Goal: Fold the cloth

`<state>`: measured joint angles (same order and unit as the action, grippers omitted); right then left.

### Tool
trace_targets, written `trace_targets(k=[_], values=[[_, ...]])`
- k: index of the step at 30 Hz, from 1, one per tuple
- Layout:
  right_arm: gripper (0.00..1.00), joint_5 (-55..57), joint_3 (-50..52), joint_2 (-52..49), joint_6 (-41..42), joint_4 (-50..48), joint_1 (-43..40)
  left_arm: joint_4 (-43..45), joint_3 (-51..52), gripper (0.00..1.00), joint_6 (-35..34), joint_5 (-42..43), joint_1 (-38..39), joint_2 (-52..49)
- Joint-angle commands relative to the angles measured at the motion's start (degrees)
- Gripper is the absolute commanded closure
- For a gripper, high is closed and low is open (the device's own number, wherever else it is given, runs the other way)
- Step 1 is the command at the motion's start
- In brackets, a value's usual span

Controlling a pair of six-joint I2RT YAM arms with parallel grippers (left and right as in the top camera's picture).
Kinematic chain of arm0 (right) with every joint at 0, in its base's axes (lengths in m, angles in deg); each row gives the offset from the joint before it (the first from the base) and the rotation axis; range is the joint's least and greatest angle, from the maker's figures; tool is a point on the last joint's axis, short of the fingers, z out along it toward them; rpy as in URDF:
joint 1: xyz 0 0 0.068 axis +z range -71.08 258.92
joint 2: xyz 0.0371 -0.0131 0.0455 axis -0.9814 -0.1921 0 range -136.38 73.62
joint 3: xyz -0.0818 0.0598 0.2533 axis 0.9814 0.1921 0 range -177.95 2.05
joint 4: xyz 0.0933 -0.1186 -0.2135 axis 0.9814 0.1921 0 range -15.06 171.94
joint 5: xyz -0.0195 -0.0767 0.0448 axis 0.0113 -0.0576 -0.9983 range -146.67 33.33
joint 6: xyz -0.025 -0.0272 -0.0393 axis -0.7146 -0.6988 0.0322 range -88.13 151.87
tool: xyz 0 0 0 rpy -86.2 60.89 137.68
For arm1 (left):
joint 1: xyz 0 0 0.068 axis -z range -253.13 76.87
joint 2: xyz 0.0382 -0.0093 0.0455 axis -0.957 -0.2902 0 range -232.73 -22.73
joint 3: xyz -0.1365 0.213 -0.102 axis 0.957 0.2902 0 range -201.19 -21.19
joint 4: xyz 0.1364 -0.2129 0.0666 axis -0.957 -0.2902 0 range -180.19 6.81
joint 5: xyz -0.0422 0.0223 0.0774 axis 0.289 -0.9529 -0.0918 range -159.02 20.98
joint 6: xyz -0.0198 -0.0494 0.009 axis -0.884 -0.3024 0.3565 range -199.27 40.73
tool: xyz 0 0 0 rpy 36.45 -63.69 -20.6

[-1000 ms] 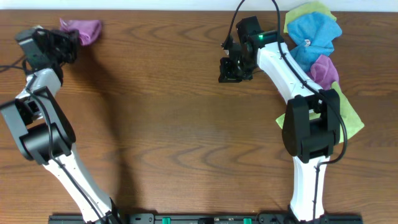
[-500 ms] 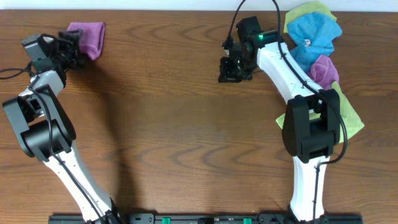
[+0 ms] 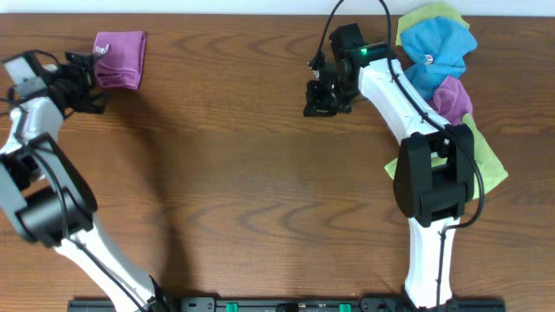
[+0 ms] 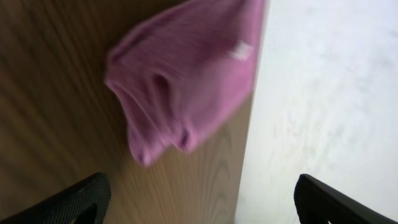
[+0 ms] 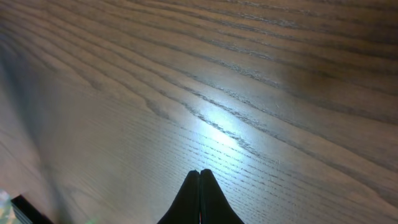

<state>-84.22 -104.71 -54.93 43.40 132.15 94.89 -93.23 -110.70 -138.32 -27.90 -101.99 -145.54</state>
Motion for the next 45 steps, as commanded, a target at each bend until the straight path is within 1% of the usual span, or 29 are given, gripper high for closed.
trace_targets(k=[1, 4, 7, 11, 17, 24, 27, 29, 32, 34, 40, 43, 45], values=[[0.99, -1.4, -0.4, 2.1, -0.5, 0.1, -0.3, -6.1, -1.0, 0.05, 12.6, -3.6, 0.2, 7.8], [0.99, -0.3, -0.9, 3.9, -1.9, 0.3, -0.7, -14.1, -1.0, 0.05, 21.7, -8.2, 1.5, 13.4], [0.99, 4.4, -1.2, 6.6, -2.5, 0.2, -1.2, -21.3, -1.0, 0.05, 30.7, -13.4, 3.8, 19.0], [0.99, 9.6, -1.2, 10.8, -4.0, 0.4, -2.5, -28.9, -1.0, 0.05, 38.4, -19.6, 8.6, 24.6], [0.99, 13.0, -1.2, 16.9, -5.5, 1.8, -4.5, -35.3, -1.0, 0.05, 44.9, -26.4, 17.7, 30.4], [0.99, 15.9, -1.2, 23.3, -6.9, 8.3, -4.8, -42.0, -1.0, 0.05, 52.9, -26.8, 23.8, 37.6], [0.98, 19.5, -0.5, 27.4, -6.4, 10.6, -3.4, -47.4, -0.7, 0.04, 53.3, -29.6, 26.4, 41.4], [0.98, 23.4, 1.3, 31.1, -5.2, 11.0, -2.0, -49.2, 0.3, 0.04, 53.3, -32.0, 28.3, 44.4], [0.98, 27.8, 7.2, 38.9, -5.0, 9.2, 0.3, -49.0, 5.2, 0.04, 53.3, -39.6, 32.3, 51.4], [0.98, 28.7, 12.5, 43.8, -5.0, 7.0, 1.0, -47.8, 9.7, 0.04, 53.3, -41.6, 34.1, 55.9], [0.99, 29.0, 36.3, 59.4, -5.4, -5.1, 1.2, -43.8, 27.1, 0.04, 52.6, -39.0, 35.8, 68.2], [0.99, 29.0, 47.6, 65.0, -5.8, -12.1, 1.2, -39.4, 35.0, 0.05, 52.6, -38.5, 35.8, 71.8], [0.97, 28.2, 51.5, 66.9, -5.8, -15.1, 1.2, -36.8, 37.7, 0.04, 52.6, -38.0, 35.8, 72.3]])
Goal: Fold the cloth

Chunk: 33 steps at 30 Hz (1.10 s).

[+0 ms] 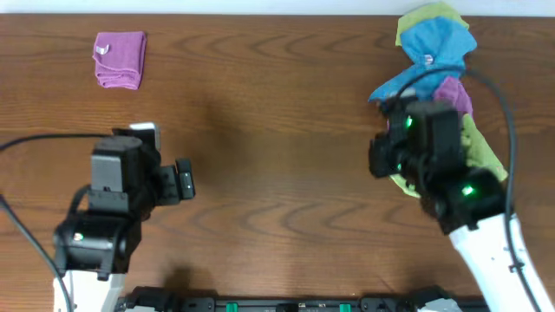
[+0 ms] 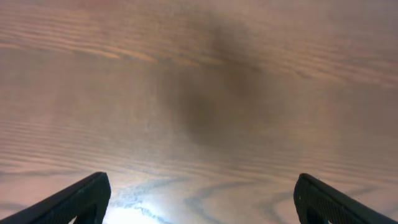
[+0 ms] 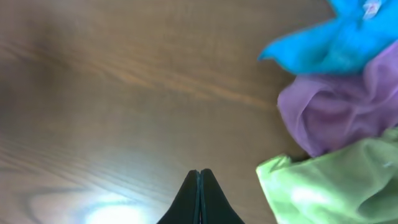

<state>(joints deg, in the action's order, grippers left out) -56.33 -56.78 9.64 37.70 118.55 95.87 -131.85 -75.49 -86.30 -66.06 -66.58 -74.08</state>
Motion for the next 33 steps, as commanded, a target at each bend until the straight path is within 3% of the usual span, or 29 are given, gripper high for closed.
trace_targets(k=[1, 2, 4, 28, 33], values=[[0.84, 0.0, 4.2, 2.8, -0.1, -2.3, 0.2, 2.6, 2.6, 0.05, 0.6, 0.5, 0.3, 0.8], [0.62, 0.1, 4.2, 2.9, -0.1, -2.6, 0.2, 3.3, 2.6, 0.05, 0.6, 0.8, 0.3, 0.6], [0.01, 1.5, 4.2, 2.9, -0.1, -2.9, 0.2, 5.2, 2.6, 0.05, 0.6, 0.9, 0.3, 0.6], [0.01, 2.0, 4.2, 2.2, -0.1, -2.0, 0.2, 5.1, 2.6, 0.05, 0.6, 0.9, 0.3, 0.1], [0.01, 2.0, 4.2, 2.2, -0.1, -2.0, 0.2, 4.5, 3.1, 0.05, 0.7, 0.9, -0.3, 5.0]])
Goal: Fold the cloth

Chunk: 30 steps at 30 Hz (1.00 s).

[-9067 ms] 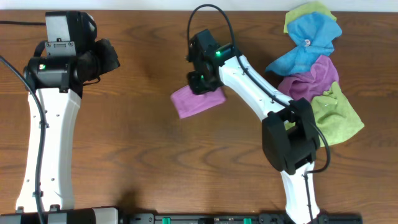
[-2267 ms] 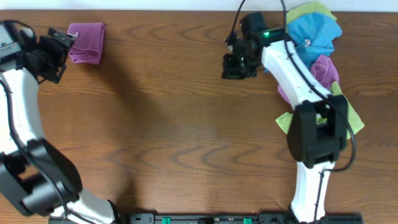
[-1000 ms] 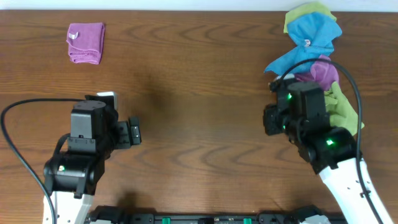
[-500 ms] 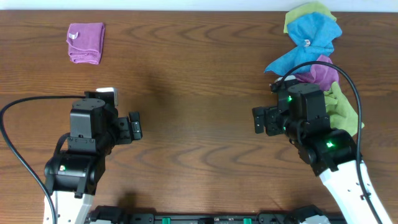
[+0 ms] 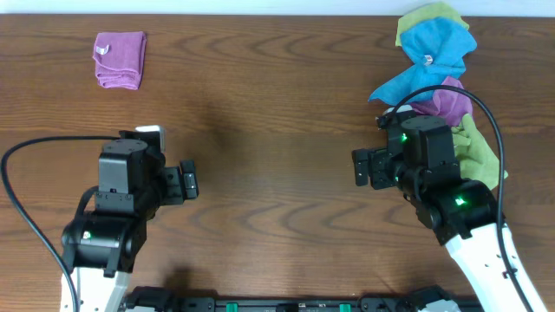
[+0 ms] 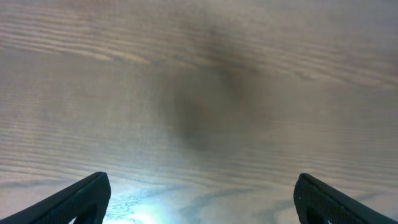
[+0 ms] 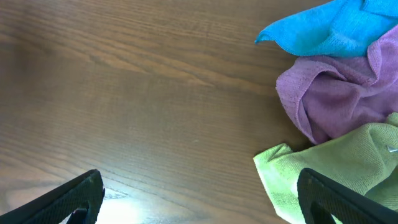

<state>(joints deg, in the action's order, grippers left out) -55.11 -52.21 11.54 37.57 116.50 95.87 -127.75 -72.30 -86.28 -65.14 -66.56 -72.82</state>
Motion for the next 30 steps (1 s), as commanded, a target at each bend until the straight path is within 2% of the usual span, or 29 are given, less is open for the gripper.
trace_targets(k=[1, 5, 9, 12, 18, 30], values=[[0.01, 0.8, -0.3, 0.3, 0.0, 0.0, 0.2, 1.1, 0.4, 0.05, 1.0, 0.0, -0.7, 5.3], [0.01, 0.8, -0.3, 0.3, 0.0, 0.1, 0.2, 8.9, 8.6, 0.05, 4.1, -0.2, -3.3, 15.2], [0.01, 0.8, -0.3, 0.3, 0.0, 0.0, 0.2, 18.5, 21.1, 0.05, 5.7, 0.3, -7.4, 26.5], [0.01, 0.8, -0.3, 0.3, 0.0, 0.1, 0.2, 21.5, 27.4, 0.05, 5.8, 0.4, -8.5, 33.2], [0.01, 0.8, -0.3, 0.3, 0.0, 0.1, 0.2, 22.1, 34.3, 0.05, 5.7, 0.3, -8.5, 41.2], [0.01, 0.8, -0.3, 0.3, 0.0, 0.1, 0.2, 22.2, 40.4, 0.05, 5.6, 2.0, -8.4, 47.5]])
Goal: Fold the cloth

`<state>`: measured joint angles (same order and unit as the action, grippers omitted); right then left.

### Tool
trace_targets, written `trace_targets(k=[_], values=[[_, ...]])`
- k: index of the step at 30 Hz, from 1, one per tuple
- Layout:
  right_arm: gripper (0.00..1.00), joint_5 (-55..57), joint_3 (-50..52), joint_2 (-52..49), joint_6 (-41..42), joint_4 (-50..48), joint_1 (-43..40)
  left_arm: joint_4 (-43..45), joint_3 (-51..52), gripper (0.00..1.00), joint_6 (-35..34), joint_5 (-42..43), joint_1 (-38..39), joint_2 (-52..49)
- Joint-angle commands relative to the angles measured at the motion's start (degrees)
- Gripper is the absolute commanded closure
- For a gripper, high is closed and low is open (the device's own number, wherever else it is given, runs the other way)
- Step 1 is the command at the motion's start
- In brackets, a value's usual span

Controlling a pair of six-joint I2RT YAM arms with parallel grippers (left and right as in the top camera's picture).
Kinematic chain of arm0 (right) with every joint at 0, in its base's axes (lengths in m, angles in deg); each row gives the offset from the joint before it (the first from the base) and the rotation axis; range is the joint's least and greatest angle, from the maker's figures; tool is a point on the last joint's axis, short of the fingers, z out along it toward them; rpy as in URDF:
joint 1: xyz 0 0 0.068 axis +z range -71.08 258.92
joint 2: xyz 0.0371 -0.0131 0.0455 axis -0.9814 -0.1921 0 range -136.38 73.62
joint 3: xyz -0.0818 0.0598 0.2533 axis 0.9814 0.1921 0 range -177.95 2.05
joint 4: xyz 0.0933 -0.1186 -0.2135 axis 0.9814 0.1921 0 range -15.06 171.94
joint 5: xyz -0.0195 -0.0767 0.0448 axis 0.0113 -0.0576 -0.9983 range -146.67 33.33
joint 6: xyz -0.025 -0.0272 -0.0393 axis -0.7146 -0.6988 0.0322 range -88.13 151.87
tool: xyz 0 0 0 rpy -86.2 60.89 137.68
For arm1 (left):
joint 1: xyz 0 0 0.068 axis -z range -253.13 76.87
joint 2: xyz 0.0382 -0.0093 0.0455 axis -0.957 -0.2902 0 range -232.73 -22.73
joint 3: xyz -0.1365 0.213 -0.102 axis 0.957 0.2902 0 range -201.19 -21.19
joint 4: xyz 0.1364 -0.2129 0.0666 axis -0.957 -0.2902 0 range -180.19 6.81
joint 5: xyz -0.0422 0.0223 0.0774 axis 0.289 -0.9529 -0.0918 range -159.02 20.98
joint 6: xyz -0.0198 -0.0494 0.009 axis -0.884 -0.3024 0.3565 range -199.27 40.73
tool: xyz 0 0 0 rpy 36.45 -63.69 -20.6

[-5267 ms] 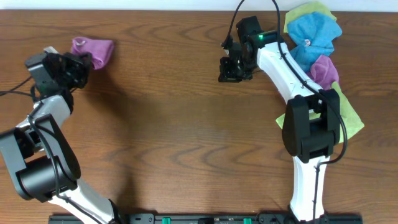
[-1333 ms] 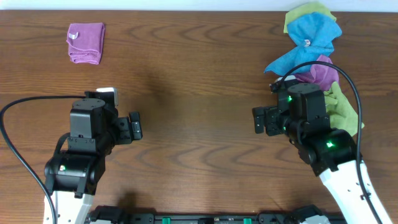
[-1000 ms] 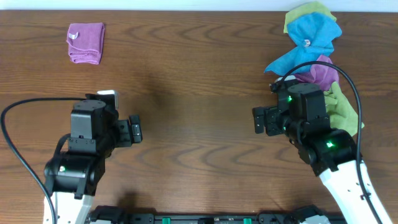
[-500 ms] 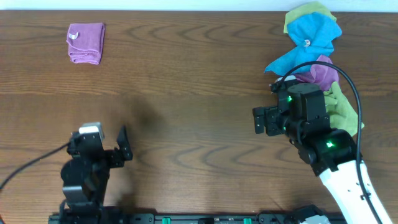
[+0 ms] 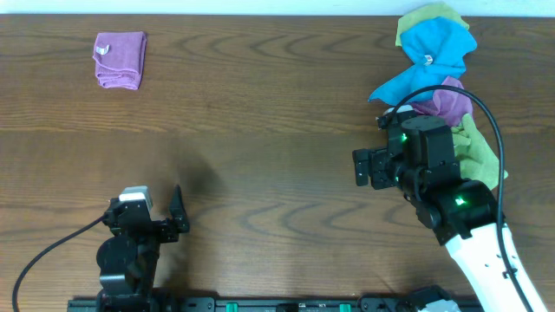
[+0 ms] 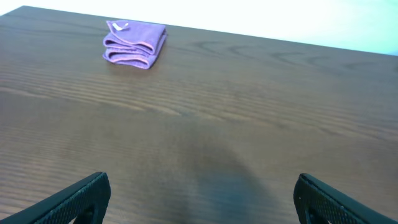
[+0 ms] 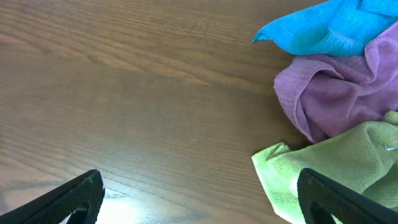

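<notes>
A folded purple cloth (image 5: 119, 60) lies at the table's far left corner, small in the left wrist view (image 6: 135, 43). A heap of unfolded cloths sits far right: blue (image 5: 438, 50), purple (image 5: 449, 100) and green (image 5: 479, 149) ones. The right wrist view has the blue (image 7: 329, 31), purple (image 7: 339, 93) and green (image 7: 336, 171) cloths ahead. My left gripper (image 5: 178, 216) is open near the front edge with nothing in it. My right gripper (image 5: 362, 167) is open over bare wood, left of the heap.
The wooden table (image 5: 260, 130) runs to a white far edge (image 6: 261, 15). A black rail (image 5: 277, 304) lies along the front edge.
My left arm has drawn back toward the front edge, its gripper open, its camera now looking across the table at the folded purple cloth. The right arm has not moved.
My left gripper stood open beside the folded purple cloth at the far left corner while the right, shut, hung over mid table. Then both arms were nearer the front. The right gripper was then open beside the heap, and the left arm is now pulled back.
</notes>
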<state>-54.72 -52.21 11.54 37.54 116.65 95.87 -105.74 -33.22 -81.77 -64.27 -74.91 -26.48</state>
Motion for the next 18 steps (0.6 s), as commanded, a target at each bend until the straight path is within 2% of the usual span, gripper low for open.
trace_targets(k=[1, 9, 18], values=[[0.01, 0.4, -0.3, 0.3, 0.0, -0.1, 0.2, 0.3, 1.9, 0.05, 1.0, 1.3, -0.1, 1.5], [0.01, 0.4, -0.3, 0.3, 0.0, -0.1, 0.2, 0.3, 5.2, 0.05, 1.2, 3.9, -0.1, 3.6], [0.01, 0.4, -0.3, 0.3, 0.0, -0.1, 0.2, 0.3, 5.4, 0.05, 1.4, 2.3, -0.1, 3.5]])
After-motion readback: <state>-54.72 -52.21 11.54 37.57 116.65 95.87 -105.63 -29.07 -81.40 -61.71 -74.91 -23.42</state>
